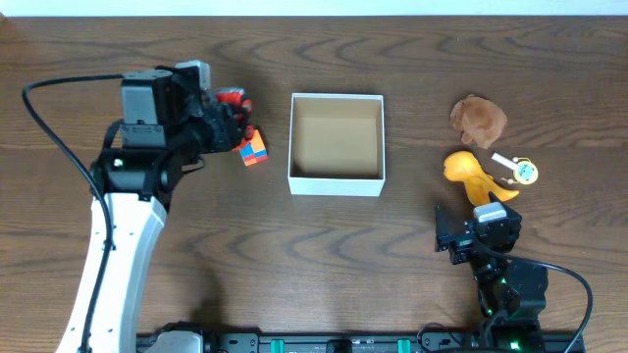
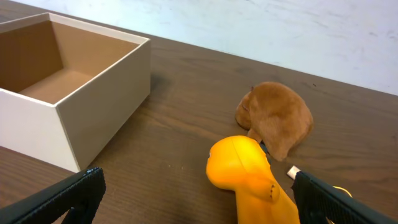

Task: Pack container
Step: 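Lift the fire truck and carry it right over the white box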

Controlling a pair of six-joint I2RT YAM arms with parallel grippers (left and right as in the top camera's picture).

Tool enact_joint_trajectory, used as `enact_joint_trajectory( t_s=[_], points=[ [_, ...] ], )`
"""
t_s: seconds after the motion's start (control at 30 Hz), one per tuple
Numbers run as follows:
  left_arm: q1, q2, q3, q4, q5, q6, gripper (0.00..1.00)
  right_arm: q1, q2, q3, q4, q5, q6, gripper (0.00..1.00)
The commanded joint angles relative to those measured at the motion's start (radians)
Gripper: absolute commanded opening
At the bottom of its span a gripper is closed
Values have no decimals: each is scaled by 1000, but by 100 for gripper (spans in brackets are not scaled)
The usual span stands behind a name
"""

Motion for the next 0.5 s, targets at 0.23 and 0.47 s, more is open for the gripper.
enact_joint_trajectory(
  t_s=[0.23, 0.47],
  points=[
    [-252, 22, 6, 181, 23, -105, 6, -12, -5, -2, -3, -6, 11, 99],
    [-360, 117, 6, 217, -82, -103, 6, -12, -5, -2, -3, -6, 11, 99]
  ],
)
